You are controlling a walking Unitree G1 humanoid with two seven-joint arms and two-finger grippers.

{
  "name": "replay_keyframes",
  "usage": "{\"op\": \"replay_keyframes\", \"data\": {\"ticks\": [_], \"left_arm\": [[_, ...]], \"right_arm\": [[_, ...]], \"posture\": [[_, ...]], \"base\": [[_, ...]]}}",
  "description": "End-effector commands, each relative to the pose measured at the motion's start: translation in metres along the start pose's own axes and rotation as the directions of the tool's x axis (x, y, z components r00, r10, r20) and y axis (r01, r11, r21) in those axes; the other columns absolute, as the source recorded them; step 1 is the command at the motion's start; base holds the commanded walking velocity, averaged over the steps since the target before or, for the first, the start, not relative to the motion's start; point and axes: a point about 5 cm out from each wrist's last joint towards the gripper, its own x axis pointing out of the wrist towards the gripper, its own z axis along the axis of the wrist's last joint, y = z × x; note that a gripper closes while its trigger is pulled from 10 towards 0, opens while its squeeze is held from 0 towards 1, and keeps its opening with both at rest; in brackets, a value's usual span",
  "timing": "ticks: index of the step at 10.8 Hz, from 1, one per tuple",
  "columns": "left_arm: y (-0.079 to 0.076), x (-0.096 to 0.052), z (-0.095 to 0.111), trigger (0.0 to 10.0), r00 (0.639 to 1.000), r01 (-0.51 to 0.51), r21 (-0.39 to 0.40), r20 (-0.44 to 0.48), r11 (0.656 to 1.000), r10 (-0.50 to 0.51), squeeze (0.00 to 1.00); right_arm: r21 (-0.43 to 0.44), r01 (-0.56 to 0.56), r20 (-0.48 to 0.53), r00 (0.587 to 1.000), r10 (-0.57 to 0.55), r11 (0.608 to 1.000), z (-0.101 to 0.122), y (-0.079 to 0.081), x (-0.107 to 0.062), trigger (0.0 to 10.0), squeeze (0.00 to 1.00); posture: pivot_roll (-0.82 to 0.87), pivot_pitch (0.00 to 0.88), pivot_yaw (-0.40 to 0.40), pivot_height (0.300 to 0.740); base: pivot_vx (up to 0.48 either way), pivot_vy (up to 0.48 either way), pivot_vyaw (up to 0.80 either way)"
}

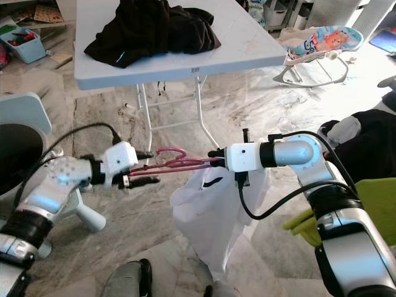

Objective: Hang hanger

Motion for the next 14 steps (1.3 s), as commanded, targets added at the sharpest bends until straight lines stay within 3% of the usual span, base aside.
{"op": "replay_keyframes", "data": {"ticks": [1, 9, 14], "left_arm": [[0.0028, -0.0026, 0.0, 0.0, 1.0, 0.012, 0.025, -0.02, 1.0, -0.012, 0.0], [0.0051, 0.0038, -0.0006, 0.0, 0.999, 0.024, 0.048, -0.028, 0.999, -0.022, 0.0], [-0.001, 0.0066, -0.0066, 0.0, 0.999, 0.021, 0.021, -0.026, 1.0, -0.02, 0.0]], "right_arm": [[-0.04, 0.011, 0.008, 1.0, -0.011, 0.999, 0.005, -0.0092, -0.004, 10.0, 0.0], [-0.038, 0.002, 0.006, 1.0, -0.002, 0.999, 0.0046, -0.0088, -0.001, 10.0, 0.0], [-0.036, 0.005, 0.011, 1.0, -0.005, 0.999, 0.0051, -0.0108, -0.0011, 10.0, 0.0]], "posture": [[-0.03, 0.077, -0.052, 0.74], [-0.03, 0.063, -0.045, 0.74], [-0.03, 0.068, -0.055, 0.74]], "base": [[0.0, 0.0, 0.0], [0.0, 0.0, 0.0], [0.0, 0.0, 0.0]]}}
